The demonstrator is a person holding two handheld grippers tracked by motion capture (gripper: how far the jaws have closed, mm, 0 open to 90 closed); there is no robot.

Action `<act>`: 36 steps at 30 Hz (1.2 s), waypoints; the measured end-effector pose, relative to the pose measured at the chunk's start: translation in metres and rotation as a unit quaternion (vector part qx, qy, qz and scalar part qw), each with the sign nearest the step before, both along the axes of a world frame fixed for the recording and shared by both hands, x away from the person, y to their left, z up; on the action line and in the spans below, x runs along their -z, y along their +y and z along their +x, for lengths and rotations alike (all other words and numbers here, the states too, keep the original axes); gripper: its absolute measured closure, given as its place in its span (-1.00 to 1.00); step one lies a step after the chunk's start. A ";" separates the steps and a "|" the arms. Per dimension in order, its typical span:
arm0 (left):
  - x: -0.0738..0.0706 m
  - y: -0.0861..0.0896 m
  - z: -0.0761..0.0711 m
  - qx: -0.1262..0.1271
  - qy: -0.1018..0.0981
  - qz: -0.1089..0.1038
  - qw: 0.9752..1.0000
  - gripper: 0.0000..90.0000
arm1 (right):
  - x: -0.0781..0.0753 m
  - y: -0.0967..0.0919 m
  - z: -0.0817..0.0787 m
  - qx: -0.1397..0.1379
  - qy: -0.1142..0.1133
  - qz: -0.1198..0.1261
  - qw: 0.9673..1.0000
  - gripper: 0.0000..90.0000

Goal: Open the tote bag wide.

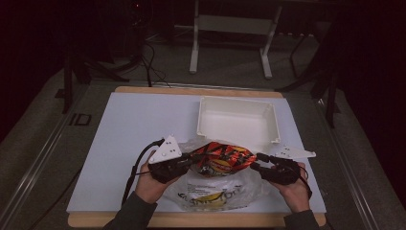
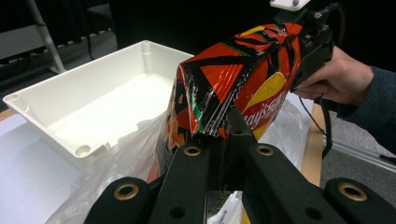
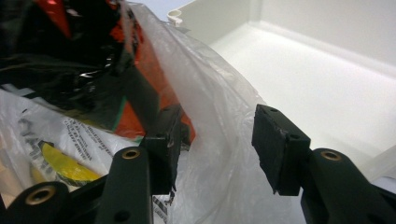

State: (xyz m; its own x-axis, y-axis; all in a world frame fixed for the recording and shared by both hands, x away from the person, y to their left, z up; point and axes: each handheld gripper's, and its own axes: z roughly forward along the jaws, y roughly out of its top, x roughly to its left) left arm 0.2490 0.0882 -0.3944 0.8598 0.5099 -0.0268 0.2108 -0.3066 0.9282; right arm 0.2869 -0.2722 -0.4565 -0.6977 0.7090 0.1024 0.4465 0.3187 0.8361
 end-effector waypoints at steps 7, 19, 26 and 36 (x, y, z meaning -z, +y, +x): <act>-0.009 0.003 -0.002 0.008 0.012 -0.017 1.000 0.99 | 0.001 0.000 0.003 0.002 0.000 -0.001 1.000 0.22; -0.021 0.006 -0.003 0.017 0.012 -0.031 0.999 0.99 | 0.003 0.004 0.008 0.010 0.001 -0.003 1.000 0.43; -0.028 0.005 -0.008 0.026 0.009 -0.041 0.999 0.99 | 0.011 0.012 0.014 0.002 0.009 -0.012 1.000 0.70; -0.039 0.009 -0.012 0.033 0.002 -0.056 0.998 0.99 | 0.020 0.018 0.018 -0.005 0.021 -0.021 1.000 0.81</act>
